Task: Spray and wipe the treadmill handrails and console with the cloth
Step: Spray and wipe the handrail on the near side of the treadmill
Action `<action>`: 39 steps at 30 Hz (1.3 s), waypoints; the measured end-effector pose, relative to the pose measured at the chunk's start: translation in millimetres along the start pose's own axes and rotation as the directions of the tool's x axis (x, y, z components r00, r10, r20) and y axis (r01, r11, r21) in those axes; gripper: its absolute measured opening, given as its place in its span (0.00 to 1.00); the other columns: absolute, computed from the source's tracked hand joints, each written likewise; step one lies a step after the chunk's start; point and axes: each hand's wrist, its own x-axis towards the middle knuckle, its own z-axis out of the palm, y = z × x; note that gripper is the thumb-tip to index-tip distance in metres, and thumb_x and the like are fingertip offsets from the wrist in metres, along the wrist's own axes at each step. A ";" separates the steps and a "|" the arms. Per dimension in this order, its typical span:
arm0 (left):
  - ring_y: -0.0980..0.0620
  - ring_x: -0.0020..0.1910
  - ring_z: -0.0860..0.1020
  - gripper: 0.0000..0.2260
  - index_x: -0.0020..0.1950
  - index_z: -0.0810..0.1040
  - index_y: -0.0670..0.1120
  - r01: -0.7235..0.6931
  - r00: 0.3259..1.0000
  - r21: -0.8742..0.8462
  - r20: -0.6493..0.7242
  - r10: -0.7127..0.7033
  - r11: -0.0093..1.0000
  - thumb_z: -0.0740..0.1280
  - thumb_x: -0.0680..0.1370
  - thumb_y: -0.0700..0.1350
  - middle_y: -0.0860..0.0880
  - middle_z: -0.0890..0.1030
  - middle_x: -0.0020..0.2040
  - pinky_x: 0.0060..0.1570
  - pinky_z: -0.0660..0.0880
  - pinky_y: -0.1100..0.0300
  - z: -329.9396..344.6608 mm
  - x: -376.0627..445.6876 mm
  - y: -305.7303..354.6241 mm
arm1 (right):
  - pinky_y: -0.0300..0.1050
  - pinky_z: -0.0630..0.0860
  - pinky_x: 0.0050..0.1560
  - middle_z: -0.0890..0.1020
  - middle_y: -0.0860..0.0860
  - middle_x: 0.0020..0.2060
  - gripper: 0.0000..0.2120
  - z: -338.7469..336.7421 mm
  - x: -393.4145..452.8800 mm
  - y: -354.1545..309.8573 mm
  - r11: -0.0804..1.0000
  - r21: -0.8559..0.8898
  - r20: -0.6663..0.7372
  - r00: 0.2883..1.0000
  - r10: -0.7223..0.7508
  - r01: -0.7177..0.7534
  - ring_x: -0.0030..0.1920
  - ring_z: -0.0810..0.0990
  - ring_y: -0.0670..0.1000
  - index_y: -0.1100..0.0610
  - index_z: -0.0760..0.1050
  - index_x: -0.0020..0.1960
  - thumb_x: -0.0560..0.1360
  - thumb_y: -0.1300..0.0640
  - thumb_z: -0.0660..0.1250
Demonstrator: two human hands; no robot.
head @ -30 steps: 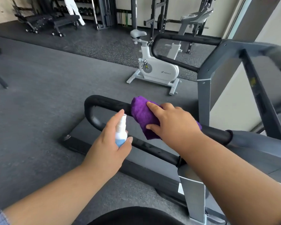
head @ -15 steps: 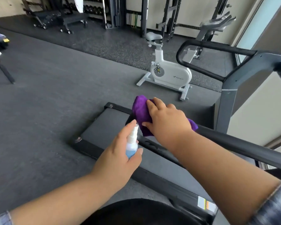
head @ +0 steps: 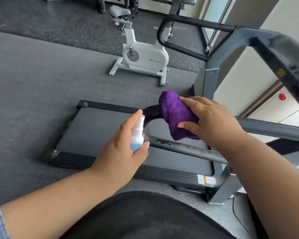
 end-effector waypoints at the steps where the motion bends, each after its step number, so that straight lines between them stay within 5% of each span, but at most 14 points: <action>1: 0.67 0.59 0.74 0.34 0.67 0.53 0.82 -0.001 1.000 -0.007 -0.003 0.001 1.000 0.69 0.76 0.53 0.60 0.77 0.65 0.52 0.66 0.81 -5.7 0.4 -3.3 | 0.57 0.68 0.67 0.73 0.45 0.70 0.38 0.8 -0.9 -2.6 1.000 -0.016 -0.010 1.000 0.013 -0.013 0.68 0.71 0.56 0.43 0.64 0.77 0.71 0.26 0.56; 4: 0.68 0.58 0.75 0.34 0.67 0.53 0.82 0.003 1.000 -0.005 -0.012 -0.003 1.000 0.68 0.75 0.55 0.58 0.77 0.65 0.51 0.65 0.82 -22.9 -1.6 -15.0 | 0.63 0.61 0.72 0.72 0.47 0.71 0.42 4.6 5.5 -24.3 0.996 -0.038 -0.054 0.996 0.073 -0.075 0.75 0.63 0.58 0.47 0.68 0.74 0.70 0.21 0.50; 7: 0.67 0.56 0.75 0.33 0.67 0.51 0.83 -0.003 1.000 0.000 -0.012 0.003 1.000 0.67 0.74 0.56 0.58 0.77 0.63 0.49 0.69 0.79 -35.0 -6.1 -25.1 | 0.59 0.70 0.64 0.76 0.50 0.67 0.43 9.9 17.9 -50.3 0.989 -0.072 -0.089 0.989 0.119 -0.125 0.65 0.74 0.60 0.48 0.68 0.73 0.72 0.21 0.45; 11: 0.64 0.55 0.76 0.34 0.66 0.50 0.84 -0.014 1.000 -0.001 0.003 0.014 1.000 0.67 0.75 0.56 0.58 0.77 0.63 0.49 0.72 0.73 -39.3 -8.9 -31.5 | 0.55 0.74 0.54 0.78 0.50 0.64 0.39 16.9 31.8 -72.3 0.974 -0.213 -0.078 0.995 0.057 -0.072 0.58 0.78 0.60 0.45 0.61 0.77 0.74 0.24 0.48; 15: 0.64 0.60 0.75 0.35 0.66 0.50 0.84 -0.049 0.999 -0.028 0.002 0.049 0.998 0.68 0.75 0.55 0.57 0.76 0.64 0.53 0.65 0.82 -33.5 -9.1 -30.6 | 0.54 0.73 0.55 0.77 0.47 0.63 0.37 16.3 37.7 -85.8 0.967 -0.254 -0.028 1.000 0.007 -0.014 0.58 0.77 0.58 0.42 0.65 0.75 0.72 0.24 0.52; 19: 0.68 0.60 0.74 0.38 0.68 0.52 0.83 -0.102 0.995 -0.067 0.017 0.103 0.993 0.71 0.77 0.50 0.66 0.74 0.62 0.54 0.64 0.82 -21.9 -10.9 -22.5 | 0.51 0.67 0.50 0.78 0.46 0.58 0.26 19.3 48.1 -115.3 0.917 -0.385 0.049 0.994 -0.096 0.107 0.56 0.75 0.57 0.44 0.74 0.66 0.75 0.31 0.59; 24: 0.70 0.60 0.75 0.28 0.70 0.60 0.70 -0.136 0.990 -0.145 0.014 0.140 0.980 0.67 0.74 0.55 0.74 0.72 0.64 0.57 0.66 0.79 -11.4 -19.6 -6.6 | 0.51 0.61 0.48 0.75 0.46 0.49 0.09 37.4 58.6 -149.8 0.813 -0.512 0.207 0.959 -0.195 0.276 0.54 0.72 0.55 0.46 0.77 0.52 0.73 0.49 0.64; 26: 0.67 0.58 0.77 0.31 0.71 0.60 0.69 -0.145 0.989 -0.138 0.005 0.147 0.980 0.70 0.74 0.52 0.65 0.76 0.62 0.56 0.68 0.78 -9.3 -21.9 -7.0 | 0.51 0.62 0.51 0.71 0.46 0.46 0.08 50.1 55.0 -153.8 0.726 -0.585 0.261 0.932 -0.254 0.361 0.54 0.71 0.54 0.48 0.76 0.52 0.75 0.50 0.61; 29: 0.66 0.56 0.78 0.35 0.71 0.60 0.73 -0.134 0.991 -0.109 -0.004 0.134 0.985 0.72 0.74 0.46 0.58 0.78 0.61 0.55 0.68 0.78 -8.1 -24.6 -10.2 | 0.56 0.62 0.65 0.73 0.48 0.56 0.14 71.9 42.8 -152.8 0.605 -0.658 0.308 0.893 -0.327 0.449 0.63 0.69 0.57 0.52 0.71 0.60 0.77 0.48 0.59; 32: 0.68 0.57 0.77 0.36 0.70 0.60 0.71 -0.125 0.992 -0.068 -0.006 0.125 0.990 0.75 0.75 0.42 0.63 0.77 0.62 0.55 0.67 0.79 -12.0 -25.9 -10.6 | 0.55 0.56 0.71 0.74 0.46 0.61 0.18 72.1 42.3 -145.6 0.666 -0.613 0.226 0.902 -0.369 0.426 0.65 0.67 0.56 0.50 0.72 0.64 0.77 0.46 0.60; 35: 0.69 0.58 0.76 0.34 0.70 0.58 0.76 -0.124 0.992 -0.040 0.003 0.124 0.991 0.72 0.76 0.49 0.68 0.75 0.61 0.55 0.65 0.80 -18.0 -25.7 -6.8 | 0.54 0.59 0.69 0.75 0.47 0.63 0.20 53.5 40.4 -123.9 0.848 -0.421 -0.004 0.934 -0.357 0.322 0.65 0.69 0.56 0.46 0.74 0.67 0.75 0.45 0.63; 39: 0.71 0.58 0.75 0.36 0.69 0.53 0.81 -0.146 0.989 0.000 0.001 0.146 0.989 0.69 0.75 0.51 0.63 0.76 0.62 0.56 0.64 0.81 -23.5 -24.2 -4.8 | 0.57 0.72 0.61 0.75 0.52 0.68 0.34 24.5 17.2 -69.1 0.985 -0.162 -0.237 0.966 -0.099 0.061 0.63 0.75 0.60 0.46 0.72 0.72 0.69 0.40 0.75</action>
